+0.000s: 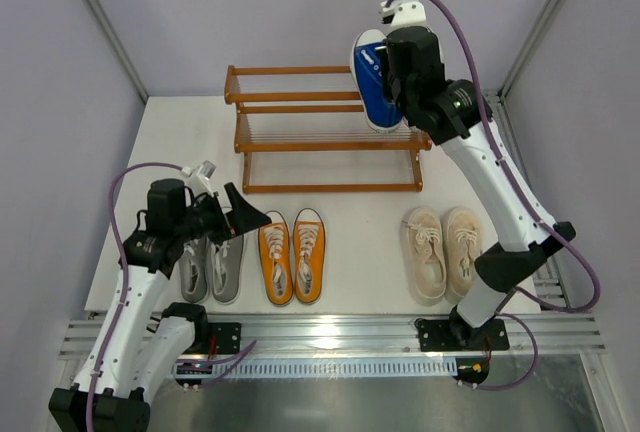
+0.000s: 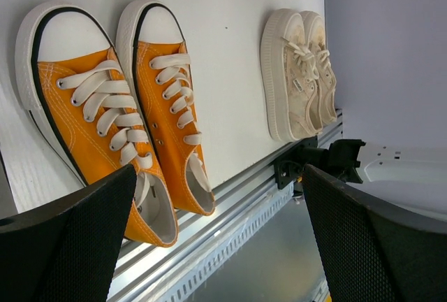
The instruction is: Place and organize the shoes onto the shoe shelf
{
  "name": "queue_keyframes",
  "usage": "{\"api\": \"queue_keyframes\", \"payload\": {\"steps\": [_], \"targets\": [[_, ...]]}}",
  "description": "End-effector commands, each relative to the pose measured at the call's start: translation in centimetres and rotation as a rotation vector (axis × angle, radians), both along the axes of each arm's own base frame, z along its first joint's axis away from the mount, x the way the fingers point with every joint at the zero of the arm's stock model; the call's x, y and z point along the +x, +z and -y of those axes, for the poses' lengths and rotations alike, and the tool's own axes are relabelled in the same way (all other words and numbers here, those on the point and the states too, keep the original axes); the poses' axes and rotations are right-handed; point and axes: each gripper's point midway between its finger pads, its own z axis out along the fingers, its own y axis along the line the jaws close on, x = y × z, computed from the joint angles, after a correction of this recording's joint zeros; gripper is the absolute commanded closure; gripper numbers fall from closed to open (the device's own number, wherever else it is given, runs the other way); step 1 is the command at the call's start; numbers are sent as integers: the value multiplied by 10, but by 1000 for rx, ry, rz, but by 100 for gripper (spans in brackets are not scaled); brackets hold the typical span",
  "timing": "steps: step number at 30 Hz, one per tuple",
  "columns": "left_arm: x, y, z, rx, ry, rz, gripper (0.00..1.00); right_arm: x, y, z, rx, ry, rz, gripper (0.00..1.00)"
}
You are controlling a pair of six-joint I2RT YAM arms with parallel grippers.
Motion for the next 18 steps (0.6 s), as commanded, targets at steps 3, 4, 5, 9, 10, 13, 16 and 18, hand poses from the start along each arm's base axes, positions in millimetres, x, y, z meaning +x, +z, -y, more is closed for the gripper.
{"api": "queue_keyframes", "payload": {"steps": [3, 4, 5, 9, 10, 13, 16, 18], "targets": [[5, 15, 4, -40, 3, 60, 0, 32, 95, 3, 107, 18, 321, 96], [4, 14, 4, -44, 6, 55, 0, 38, 97, 9, 113, 14, 330, 96], [4, 13, 4, -45, 7, 51, 0, 41, 101, 10, 123, 11, 348, 96], [-1, 13, 3, -47, 8, 59, 0, 58, 102, 15, 128, 28, 371, 96], [-1, 13, 3, -46, 10, 61, 0, 65, 102, 20, 133, 28, 374, 96], [-2, 12, 3, -49, 14, 59, 0, 78, 98, 23, 143, 35, 375, 96], [-3, 12, 3, -53, 17, 57, 0, 94, 89, 31, 153, 24, 350, 96], [-3, 13, 3, -58, 19, 53, 0, 101, 83, 35, 158, 23, 340, 96]]}}
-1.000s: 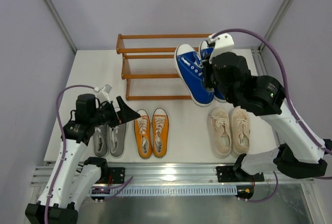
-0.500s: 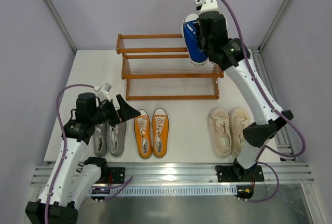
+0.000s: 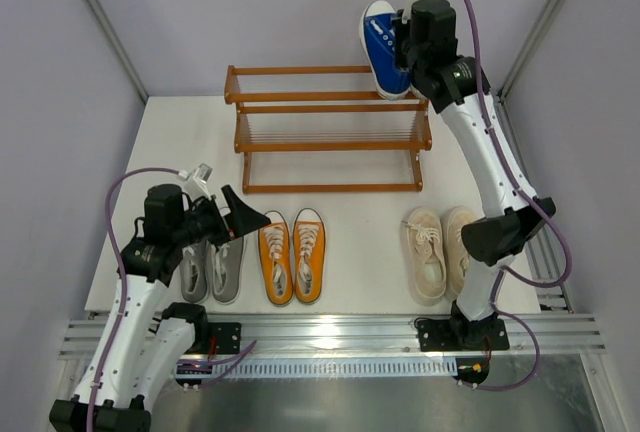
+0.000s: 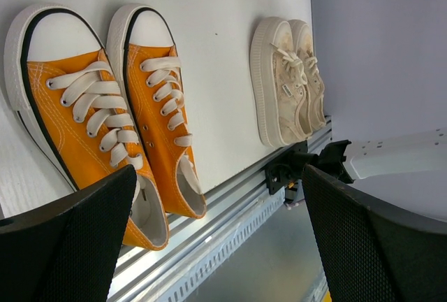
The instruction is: Place and organize the shoes onto the shoe shelf
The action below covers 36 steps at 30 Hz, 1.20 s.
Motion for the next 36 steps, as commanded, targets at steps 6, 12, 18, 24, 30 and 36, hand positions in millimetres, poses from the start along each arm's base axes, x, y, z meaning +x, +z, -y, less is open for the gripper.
{"api": "queue_keyframes", "payload": {"steps": [6, 12, 18, 24, 30, 36], "targets": [[1, 9, 3, -24, -6, 31, 0, 22, 70, -4, 150, 54, 243, 96], [-1, 9, 2, -22, -5, 33, 0, 26, 64, -11, 154, 85, 230, 96], [-1, 6, 3, -24, -5, 26, 0, 30, 49, -9, 144, 60, 200, 96], [-2, 4, 2, -19, -4, 24, 0, 24, 46, 3, 172, -11, 178, 96], [0, 3, 3, -26, -1, 20, 0, 19, 40, 10, 181, -58, 140, 96], [0, 3, 3, -28, -2, 19, 0, 22, 25, 4, 192, -42, 88, 96]]}}
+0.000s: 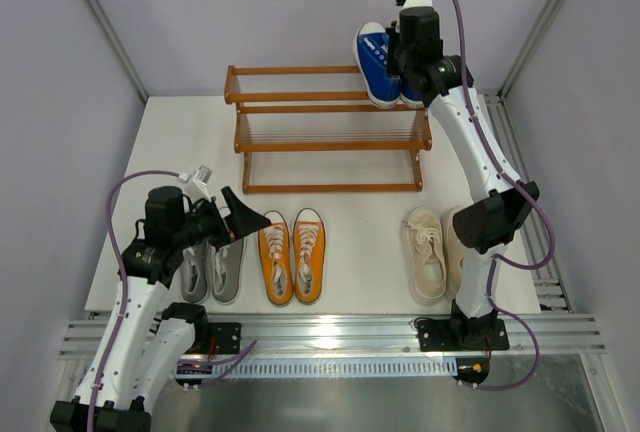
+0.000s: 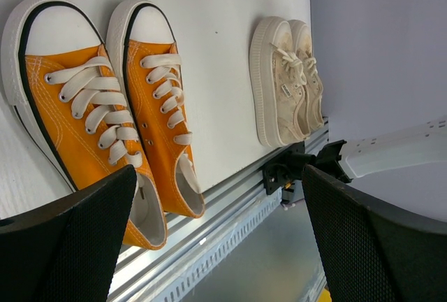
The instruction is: Place and organize the shoes onto the shoe shelf
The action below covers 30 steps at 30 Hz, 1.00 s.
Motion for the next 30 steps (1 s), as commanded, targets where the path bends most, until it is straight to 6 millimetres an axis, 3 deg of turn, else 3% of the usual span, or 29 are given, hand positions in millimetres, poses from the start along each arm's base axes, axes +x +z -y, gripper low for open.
{"api": "queue_keyframes", "payload": {"steps": [1, 2, 3, 5, 6, 10, 13, 14, 17, 18, 20, 21, 23, 24, 26, 27, 28, 29, 30], "targets": [[1, 7, 2, -14, -12, 37, 0, -12, 83, 8, 99, -30, 207, 91], [1, 7, 2, -13, -11, 36, 0, -12, 83, 7, 101, -26, 205, 82], [1, 7, 2, -12, -10, 36, 0, -13, 84, 7, 104, -22, 206, 55], [0, 8, 2, -11, -10, 36, 0, -19, 95, 5, 116, -5, 229, 42], [0, 8, 2, -11, -10, 37, 0, -20, 99, 5, 122, -2, 241, 27], [1, 9, 2, -11, -9, 44, 0, -39, 134, 9, 153, 16, 319, 12], [2, 9, 2, -12, -12, 42, 0, -63, 166, 15, 167, 29, 389, 10], [1, 10, 3, -15, -17, 41, 0, -83, 186, 15, 180, 43, 433, 10], [2, 13, 3, -17, -18, 50, 0, -111, 205, 11, 169, 71, 489, 8], [2, 13, 3, -19, -18, 52, 0, -132, 212, 1, 173, 109, 507, 8], [2, 15, 3, -21, -15, 64, 0, -151, 211, -9, 162, 126, 506, 7], [3, 14, 3, -20, -11, 66, 0, -173, 202, -25, 147, 170, 488, 7], [5, 13, 2, -17, -5, 67, 0, -192, 185, -34, 149, 184, 456, 4], [5, 13, 2, -16, -8, 68, 0, -202, 158, -31, 133, 154, 417, 4], [7, 17, 6, -29, -32, 87, 0, -223, 130, -45, 167, 196, 377, 4], [7, 18, 7, -31, -45, 92, 0, -224, 87, -50, 157, 177, 300, 4], [7, 21, 8, -30, -64, 101, 1, -242, 84, -44, 195, 184, 298, 4], [8, 20, 10, -28, -77, 93, 0, -246, 47, -48, 165, 193, 235, 4], [10, 18, 14, -29, -94, 85, 0, -253, 36, -47, 196, 194, 213, 3]]}}
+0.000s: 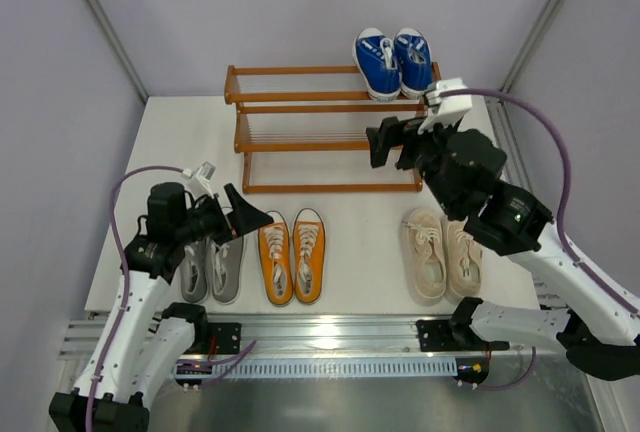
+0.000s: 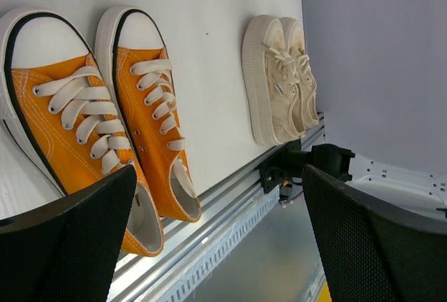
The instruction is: Place and organize the shoes onto the shoe shelf
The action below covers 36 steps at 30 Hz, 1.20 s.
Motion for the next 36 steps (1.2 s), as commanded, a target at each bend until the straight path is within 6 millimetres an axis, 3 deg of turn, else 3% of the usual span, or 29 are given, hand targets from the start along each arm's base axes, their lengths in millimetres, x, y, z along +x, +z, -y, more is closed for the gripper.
{"api": "queue_keyframes", "payload": {"steps": [1, 3, 6, 10, 15, 18, 20, 21, 22, 23, 24, 25, 26, 28, 29, 31, 32, 33, 36], "targets": [[7, 12, 12, -8, -79, 62, 0, -12, -59, 6, 22, -77, -113, 3], [8, 4, 24, 32, -115, 42, 0, -22, -88, 13, -3, -89, -167, 3], [9, -10, 41, 149, -131, 36, 0, -33, -105, 39, -13, -161, -193, 2], [17, -36, 55, 224, -99, -25, 0, -45, -108, 77, 75, -271, -183, 2], [24, -61, 48, 371, 8, -52, 0, -63, -117, 129, 169, -430, -179, 2], [24, -72, 47, 454, 34, -54, 0, -71, -129, 150, 194, -511, -191, 2], [23, -76, 54, 475, 17, -57, 0, -69, -126, 152, 169, -518, -174, 2], [24, -78, 59, 486, 10, -60, 0, -60, -103, 142, 105, -486, -117, 0], [24, -75, 61, 483, 8, -54, 0, -57, -106, 137, 79, -489, -126, 0], [25, -75, 62, 487, 7, -56, 0, -52, -77, 135, 67, -477, -75, 0], [24, -73, 63, 487, 4, -51, 0, -47, -62, 127, 35, -443, -56, 0], [24, -71, 64, 486, 9, -44, 0, -29, -58, 110, -43, -437, -63, 0], [23, -66, 64, 479, 13, -35, 0, -25, -20, 110, -4, -425, -24, 0], [21, -61, 62, 470, 20, -25, 0, -1, -1, 85, -73, -320, -35, 0], [19, -61, 59, 468, 25, -27, 0, 25, 15, 88, -90, -355, -52, 0], [13, -55, 53, 456, 34, -16, 0, 48, 31, 84, -118, -328, -50, 0], [12, -54, 51, 453, 42, -14, 0, 72, 42, 75, -135, -307, -54, 0], [8, -50, 46, 442, 48, -2, 0, 83, 49, 72, -140, -293, -51, 0], [-1, -53, 35, 453, 62, -9, 0, 132, 54, 55, -215, -230, -77, 0]]}}
